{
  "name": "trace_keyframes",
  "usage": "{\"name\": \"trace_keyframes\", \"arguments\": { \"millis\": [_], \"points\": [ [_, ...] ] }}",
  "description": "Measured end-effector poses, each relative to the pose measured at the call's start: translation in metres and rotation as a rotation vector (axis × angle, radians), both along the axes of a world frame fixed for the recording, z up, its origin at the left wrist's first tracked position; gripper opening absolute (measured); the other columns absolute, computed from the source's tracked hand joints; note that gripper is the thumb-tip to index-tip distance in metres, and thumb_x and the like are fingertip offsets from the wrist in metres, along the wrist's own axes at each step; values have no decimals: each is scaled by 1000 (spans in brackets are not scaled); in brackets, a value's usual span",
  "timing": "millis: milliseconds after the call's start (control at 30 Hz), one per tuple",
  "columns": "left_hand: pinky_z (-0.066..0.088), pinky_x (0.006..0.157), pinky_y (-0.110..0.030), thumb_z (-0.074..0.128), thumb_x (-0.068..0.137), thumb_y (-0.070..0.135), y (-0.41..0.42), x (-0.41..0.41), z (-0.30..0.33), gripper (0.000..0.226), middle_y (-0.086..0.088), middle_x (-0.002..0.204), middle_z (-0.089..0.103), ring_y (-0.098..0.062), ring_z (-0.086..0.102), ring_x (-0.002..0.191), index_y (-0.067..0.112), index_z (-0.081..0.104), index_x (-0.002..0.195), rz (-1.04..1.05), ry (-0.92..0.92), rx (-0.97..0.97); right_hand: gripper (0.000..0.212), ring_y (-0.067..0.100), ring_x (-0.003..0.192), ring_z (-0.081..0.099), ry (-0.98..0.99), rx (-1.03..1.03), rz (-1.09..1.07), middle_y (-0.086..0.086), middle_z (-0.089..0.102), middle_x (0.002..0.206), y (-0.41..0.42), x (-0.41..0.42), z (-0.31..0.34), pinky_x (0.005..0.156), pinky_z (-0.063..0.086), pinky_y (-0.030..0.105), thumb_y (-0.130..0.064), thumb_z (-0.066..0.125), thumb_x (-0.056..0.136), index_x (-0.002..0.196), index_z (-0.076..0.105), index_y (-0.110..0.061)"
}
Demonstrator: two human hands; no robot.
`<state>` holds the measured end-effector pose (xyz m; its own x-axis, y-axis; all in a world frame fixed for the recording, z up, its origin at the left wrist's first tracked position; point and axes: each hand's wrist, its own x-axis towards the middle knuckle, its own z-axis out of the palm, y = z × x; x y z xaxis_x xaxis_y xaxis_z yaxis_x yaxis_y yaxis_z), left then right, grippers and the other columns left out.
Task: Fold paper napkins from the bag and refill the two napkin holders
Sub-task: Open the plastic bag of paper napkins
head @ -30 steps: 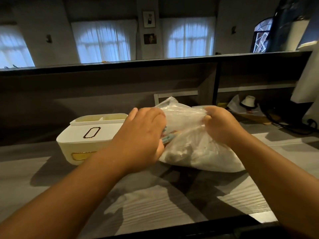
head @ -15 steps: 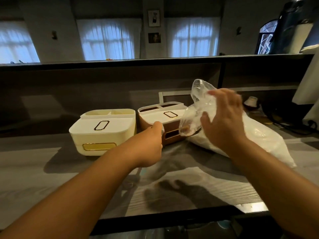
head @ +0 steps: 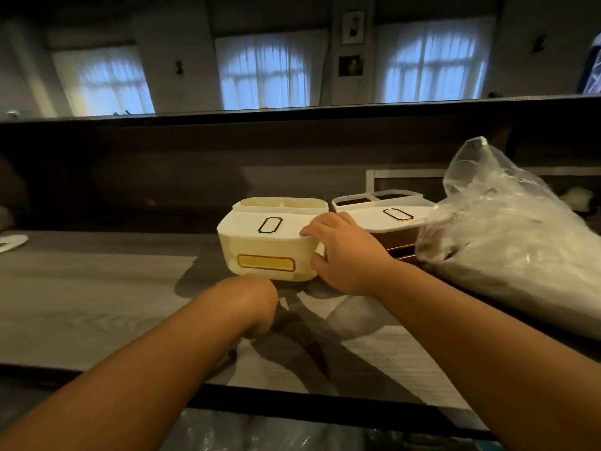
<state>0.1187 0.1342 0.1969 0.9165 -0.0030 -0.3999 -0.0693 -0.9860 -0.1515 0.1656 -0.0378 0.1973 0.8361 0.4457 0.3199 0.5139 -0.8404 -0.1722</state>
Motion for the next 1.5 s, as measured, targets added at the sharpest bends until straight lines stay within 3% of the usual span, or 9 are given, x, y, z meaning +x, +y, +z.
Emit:
{"name": "trace_keyframes", "arguments": {
  "millis": [233,367,467,600,767,967,1067,1267,1500],
  "points": [
    [53,97,-40,71,89,16,71,37,-22,47,-11,131,49,-30,59,112,13,55,133,239,-153,121,59,26,148,26,30,-133,-9,-4,31,161,51,40,-6,121,20,49,-56,43,99,153,29,-37],
    [52,98,-41,73,89,32,95,50,-18,55,-10,133,50,-30,58,113,14,54,137,285,-203,52,53,27,150,23,-27,-298,67,-3,28,162,49,46,-9,121,24,53,-41,51,101,151,35,-34],
    [48,100,-40,79,80,47,106,50,5,87,-13,149,41,-32,50,128,12,37,147,303,-326,-208,55,29,151,20,-100,-487,152,0,25,163,41,40,-6,120,26,52,-31,57,100,151,37,-30],
    [40,112,-50,90,67,46,115,37,35,127,-6,164,25,-31,37,143,31,3,159,232,-361,-666,54,22,149,26,16,-400,175,-5,33,160,36,19,9,121,26,46,-42,37,102,155,32,-29],
    [51,95,-32,88,66,51,114,23,34,103,10,147,46,-10,52,119,35,33,151,7,-311,-714,33,11,119,55,176,-76,130,-17,60,129,31,-10,27,104,44,32,-42,43,104,131,62,-35],
    [55,92,-37,84,70,51,101,23,13,90,5,138,49,-15,54,112,31,40,146,34,-439,-710,34,16,85,64,131,46,-170,-1,69,95,68,27,53,74,55,29,-47,47,101,109,69,-22],
    [50,88,-31,80,73,59,96,22,7,94,5,144,40,-14,49,110,30,36,151,87,-483,-756,33,16,74,65,313,106,-343,3,68,81,91,55,42,61,52,27,-49,52,98,87,64,-20],
    [45,86,-30,73,77,64,89,16,6,88,2,147,41,-16,50,117,26,42,149,112,-595,-781,17,20,82,62,278,36,-425,5,65,86,105,64,46,85,56,36,-29,57,97,87,62,-16],
    [42,79,-21,84,72,46,91,9,21,76,8,136,43,-10,46,107,29,51,138,69,-729,-836,20,22,78,60,94,52,-391,6,62,82,112,58,84,82,55,36,-21,55,95,77,55,-15]
  ]
}}
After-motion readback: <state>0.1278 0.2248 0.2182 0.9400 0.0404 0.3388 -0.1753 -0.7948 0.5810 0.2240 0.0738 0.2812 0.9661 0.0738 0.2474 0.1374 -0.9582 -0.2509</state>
